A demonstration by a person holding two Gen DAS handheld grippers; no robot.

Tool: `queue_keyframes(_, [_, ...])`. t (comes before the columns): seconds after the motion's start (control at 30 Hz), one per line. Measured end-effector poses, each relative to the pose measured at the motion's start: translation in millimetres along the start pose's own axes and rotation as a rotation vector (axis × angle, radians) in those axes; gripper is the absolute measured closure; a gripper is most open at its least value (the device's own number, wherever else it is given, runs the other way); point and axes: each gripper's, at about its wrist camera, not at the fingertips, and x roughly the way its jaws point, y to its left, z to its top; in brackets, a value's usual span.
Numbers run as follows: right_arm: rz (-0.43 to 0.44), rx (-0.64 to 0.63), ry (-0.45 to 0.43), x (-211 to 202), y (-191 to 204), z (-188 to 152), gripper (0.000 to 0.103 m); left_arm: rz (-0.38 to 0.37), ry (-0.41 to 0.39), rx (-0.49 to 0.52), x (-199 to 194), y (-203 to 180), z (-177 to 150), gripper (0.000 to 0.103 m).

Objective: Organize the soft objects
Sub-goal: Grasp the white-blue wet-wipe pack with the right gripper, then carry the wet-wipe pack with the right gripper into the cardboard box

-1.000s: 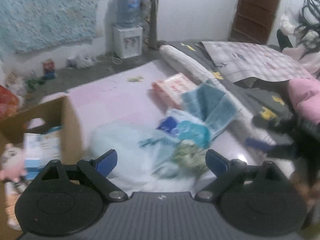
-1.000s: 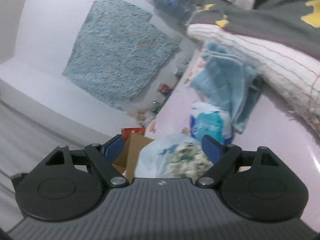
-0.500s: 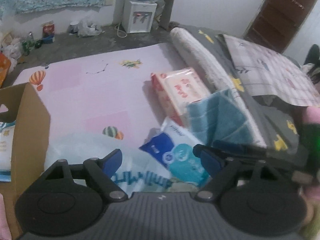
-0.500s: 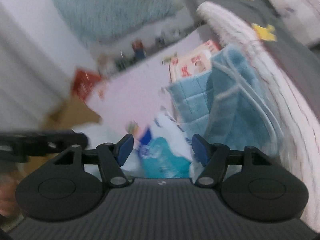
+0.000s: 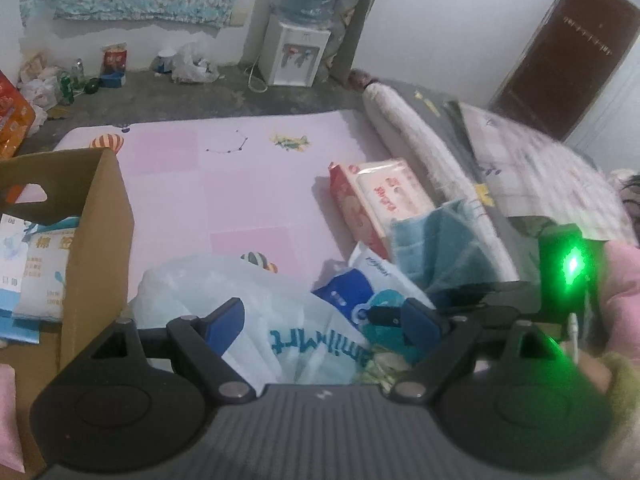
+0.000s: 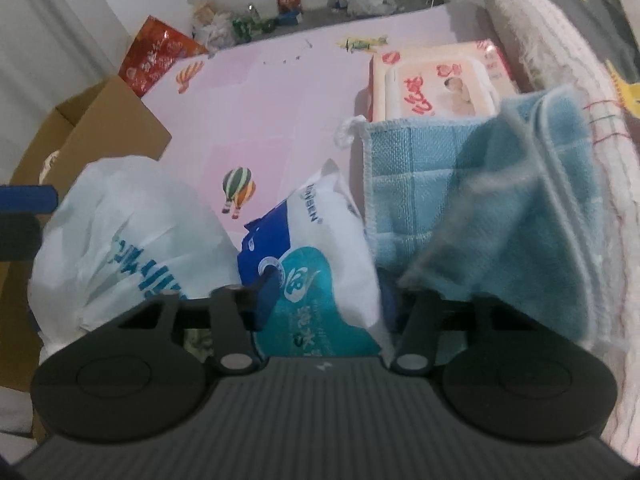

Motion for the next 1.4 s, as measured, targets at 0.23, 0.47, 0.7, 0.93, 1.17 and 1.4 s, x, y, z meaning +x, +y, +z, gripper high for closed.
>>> queue_keyframes(0.23, [-0.030,0.090,-0.094,-31.6,-8.0,-18.9,0.076,-0.040,-0.025,0.044,-14.4,-11.6,-19.0,0.016])
queue_keyframes(0.47, [0.108,0.335,-0.226,-79.2,-47.3,-48.4,0.077,-0.125,0.005,0.153,-7.6,-45.4,-32.2,0.018])
queue_keyframes(0.7, [0.393,0.607,-0.344,-117.9,-83.0,-102.1,0.078,-0.222,0.019,0.333,3.0,-98.4,-51.0,0.018])
queue_keyframes(0.93, [0.507,0.641,-0.395,-147.7,-68.7,-123.2,0.078,-0.273,0.049,0.329,14.8,-116.9,-60.6,0.017])
queue_keyframes(1.17, [0.566,0.559,-0.385,-168.0,-20.8,-108.2,0.078,-0.316,-0.011,0.276,-30.9,-88.9,-68.6,0.017])
queue_keyframes(1.4, [0.675,0.462,-0.289,-140.3,69.5,-68.3,0.078,-0.210,-0.099,0.154,-95.2,-15.7,-77.4,0.017])
